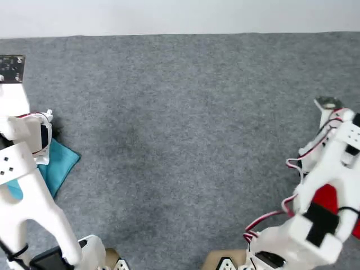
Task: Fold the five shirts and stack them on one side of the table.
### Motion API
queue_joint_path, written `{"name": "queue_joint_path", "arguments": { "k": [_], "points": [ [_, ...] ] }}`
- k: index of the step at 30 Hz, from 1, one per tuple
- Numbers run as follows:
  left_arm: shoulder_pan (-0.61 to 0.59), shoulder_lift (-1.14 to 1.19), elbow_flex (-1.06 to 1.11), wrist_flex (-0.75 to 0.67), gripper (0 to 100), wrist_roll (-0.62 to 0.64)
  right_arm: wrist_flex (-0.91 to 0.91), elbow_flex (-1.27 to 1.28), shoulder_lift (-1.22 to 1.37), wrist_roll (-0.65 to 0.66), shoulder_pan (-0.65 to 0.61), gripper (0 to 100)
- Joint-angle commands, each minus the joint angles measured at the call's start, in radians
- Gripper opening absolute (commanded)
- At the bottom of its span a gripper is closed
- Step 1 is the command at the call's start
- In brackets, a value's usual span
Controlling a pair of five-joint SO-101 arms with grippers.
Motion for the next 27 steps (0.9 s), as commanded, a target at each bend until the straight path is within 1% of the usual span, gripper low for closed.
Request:
{"name": "queue_joint_path", "arguments": {
  "k": [1,4,6,9,12,15,21,27],
  "points": [
    [-0.006,-0.023,-0.007,0.015,2,-0.031,0.067,-0.02,-0.137,-0.071,-0.058,0.9],
    [-0.009,-0.003,0.004,0.003,2,-0.069,0.113,-0.02,-0.196,-0.095,-0.091,0.9],
    [-0.041,0.041,-0.004,-0.011,3,-0.075,0.142,-0.02,-0.226,-0.095,-0.101,0.9],
    [-0.101,0.137,-0.039,-0.031,11,-0.138,0.182,-0.02,-0.259,-0.107,-0.096,0.9],
    [-0.135,0.23,-0.108,-0.028,16,-0.192,0.22,-0.02,-0.28,-0.101,-0.093,0.9],
    [-0.161,0.318,-0.186,-0.032,20,-0.304,0.229,-0.009,-0.306,-0.103,-0.093,0.9],
    [-0.172,0.519,-0.349,-0.032,21,-0.505,0.229,0.089,-0.403,-0.104,-0.094,0.9],
    [-0.172,0.723,-0.49,-0.034,21,-0.6,0.229,0.201,-0.51,-0.101,-0.093,0.9]
  ]
}}
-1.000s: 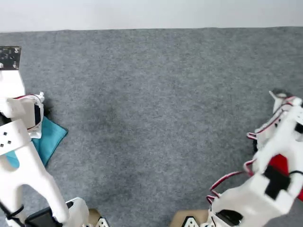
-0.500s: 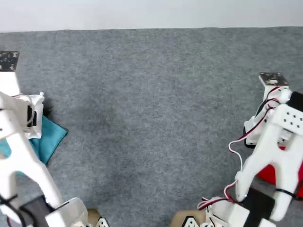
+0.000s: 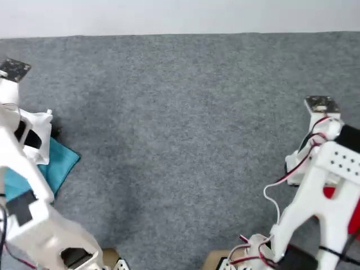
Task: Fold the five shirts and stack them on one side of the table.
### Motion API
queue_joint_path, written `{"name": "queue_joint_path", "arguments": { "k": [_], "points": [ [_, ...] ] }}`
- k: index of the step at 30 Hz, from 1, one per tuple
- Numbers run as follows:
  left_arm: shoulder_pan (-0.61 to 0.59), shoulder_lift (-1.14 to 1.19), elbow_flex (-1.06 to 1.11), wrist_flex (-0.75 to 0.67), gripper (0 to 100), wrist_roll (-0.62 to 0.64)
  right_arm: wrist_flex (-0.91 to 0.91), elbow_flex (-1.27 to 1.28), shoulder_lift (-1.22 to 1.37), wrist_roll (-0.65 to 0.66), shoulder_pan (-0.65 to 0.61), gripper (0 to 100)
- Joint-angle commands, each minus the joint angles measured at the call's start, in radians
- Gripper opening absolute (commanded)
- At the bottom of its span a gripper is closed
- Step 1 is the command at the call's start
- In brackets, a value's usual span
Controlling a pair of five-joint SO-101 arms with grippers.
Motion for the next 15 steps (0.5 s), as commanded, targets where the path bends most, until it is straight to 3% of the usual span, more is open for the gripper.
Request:
{"name": "queue_joint_path", "arguments": {
  "k": [1,9,15],
  "points": [
    [-0.005,0.083,-0.11,-0.017,21,-0.052,0.042,0.028,-0.094,-0.005,-0.004,0.9],
    [-0.005,0.344,-0.346,-0.017,21,-0.084,0.042,0.057,-0.157,-0.006,-0.004,0.9],
    [0.008,0.499,-0.532,-0.017,4,-0.084,0.044,0.058,-0.157,-0.008,-0.004,0.9]
  ]
}}
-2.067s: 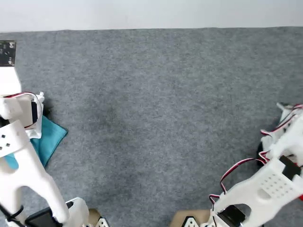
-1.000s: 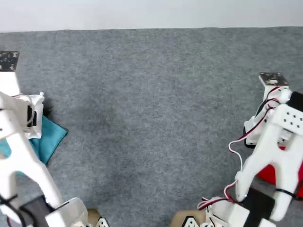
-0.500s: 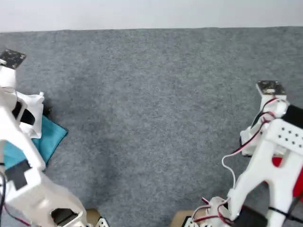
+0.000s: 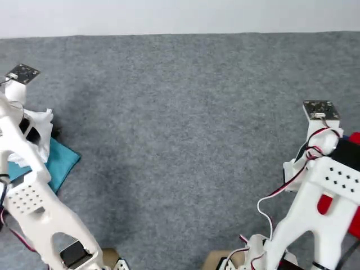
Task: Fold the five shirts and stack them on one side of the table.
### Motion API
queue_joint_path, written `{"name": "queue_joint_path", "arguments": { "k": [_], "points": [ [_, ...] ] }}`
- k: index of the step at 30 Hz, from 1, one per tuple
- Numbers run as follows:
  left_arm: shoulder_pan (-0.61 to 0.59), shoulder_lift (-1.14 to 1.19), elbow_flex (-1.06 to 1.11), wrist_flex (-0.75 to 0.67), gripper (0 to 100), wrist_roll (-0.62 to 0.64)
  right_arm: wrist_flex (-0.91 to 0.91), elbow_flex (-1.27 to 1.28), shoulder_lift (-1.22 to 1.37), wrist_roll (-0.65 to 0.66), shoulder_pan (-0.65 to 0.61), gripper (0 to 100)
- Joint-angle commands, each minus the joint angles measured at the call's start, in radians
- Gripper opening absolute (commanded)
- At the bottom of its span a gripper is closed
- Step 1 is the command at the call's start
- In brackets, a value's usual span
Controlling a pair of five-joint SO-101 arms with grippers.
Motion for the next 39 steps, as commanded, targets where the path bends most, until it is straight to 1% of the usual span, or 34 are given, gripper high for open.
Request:
{"name": "queue_joint_path", "arguments": {
  "k": [1,5,6,10,15,17,20,23,27,30,33,35,36,38,39],
  "points": [
    [0.009,0.048,-0.128,-0.014,0,-0.009,0.042,-0.005,-0.036,-0.008,-0.004,0.9],
    [0.011,0.075,-0.231,0.011,0,0.009,0.042,-0.005,-0.036,-0.008,-0.004,0.9],
    [0.012,0.072,-0.272,0.037,0,0.034,0.042,-0.005,-0.036,-0.008,-0.004,0.9],
    [0.035,0.011,-0.417,0.04,0,0.149,0.042,-0.005,-0.036,-0.008,-0.004,0.9],
    [0.137,-0.137,-0.453,0.04,0,0.261,0.042,-0.005,-0.036,-0.009,-0.004,0.9],
    [0.193,-0.199,-0.452,0.038,0,0.31,0.042,-0.005,-0.036,-0.009,-0.004,0.9],
    [0.31,-0.278,-0.455,0.037,0,0.325,0.042,-0.005,-0.036,-0.008,-0.004,0.9],
    [0.446,-0.362,-0.456,0.035,0,0.382,0.042,-0.005,-0.036,-0.006,-0.004,0.9],
    [0.658,-0.463,-0.456,0.025,0,0.436,0.042,-0.005,-0.036,-0.005,-0.004,0.9],
    [0.81,-0.525,-0.456,-0.014,0,0.474,0.042,-0.005,-0.038,-0.005,-0.002,0.9],
    [0.934,-0.577,-0.456,-0.063,0,0.509,0.042,-0.005,-0.038,-0.003,0.004,0.9],
    [0.99,-0.6,-0.453,-0.075,0,0.517,0.042,-0.005,-0.038,-0.002,0.027,0.9],
    [0.999,-0.605,-0.45,-0.071,0,0.516,0.042,-0.005,-0.038,-0.002,0.042,0.9],
    [0.993,-0.583,-0.424,-0.052,0,0.516,0.042,-0.005,-0.038,0.012,0.07,0.9],
    [0.97,-0.569,-0.404,-0.034,0,0.519,0.042,-0.005,-0.038,0.032,0.081,0.9]
  ]
}}
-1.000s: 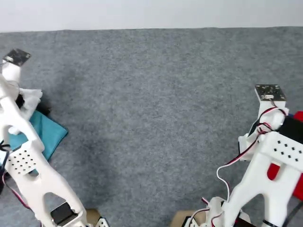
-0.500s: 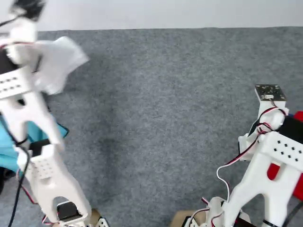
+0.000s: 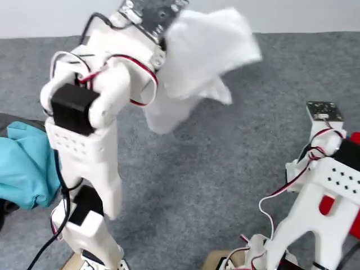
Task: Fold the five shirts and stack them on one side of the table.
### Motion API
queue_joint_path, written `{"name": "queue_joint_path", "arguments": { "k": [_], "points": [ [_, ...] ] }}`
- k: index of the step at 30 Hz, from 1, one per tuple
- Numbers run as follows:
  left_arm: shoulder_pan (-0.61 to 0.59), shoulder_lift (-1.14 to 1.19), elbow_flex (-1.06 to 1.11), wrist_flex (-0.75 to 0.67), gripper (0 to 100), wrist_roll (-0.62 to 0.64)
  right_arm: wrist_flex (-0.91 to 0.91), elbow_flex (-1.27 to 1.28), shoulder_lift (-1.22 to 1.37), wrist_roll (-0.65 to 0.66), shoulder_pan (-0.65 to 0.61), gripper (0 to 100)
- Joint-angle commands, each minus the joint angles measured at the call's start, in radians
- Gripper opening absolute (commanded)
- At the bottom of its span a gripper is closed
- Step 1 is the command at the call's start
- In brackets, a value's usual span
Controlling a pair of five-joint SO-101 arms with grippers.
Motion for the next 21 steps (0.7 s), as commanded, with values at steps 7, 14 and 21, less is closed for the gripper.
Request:
{"name": "queue_joint_path", "arguments": {
  "k": [7,14,21],
  "points": [
    [-0.236,0.117,0.292,0.075,0,0.018,0.041,-0.005,-0.038,0.104,0.076,0.9],
    [-0.42,0.299,0.61,0.058,1,-0.021,0.035,-0.008,-0.028,0.104,0.07,0.9],
    [-0.628,0.425,0.631,0.006,10,-0.048,0.035,-0.008,-0.028,0.106,0.022,0.9]
  ]
}}
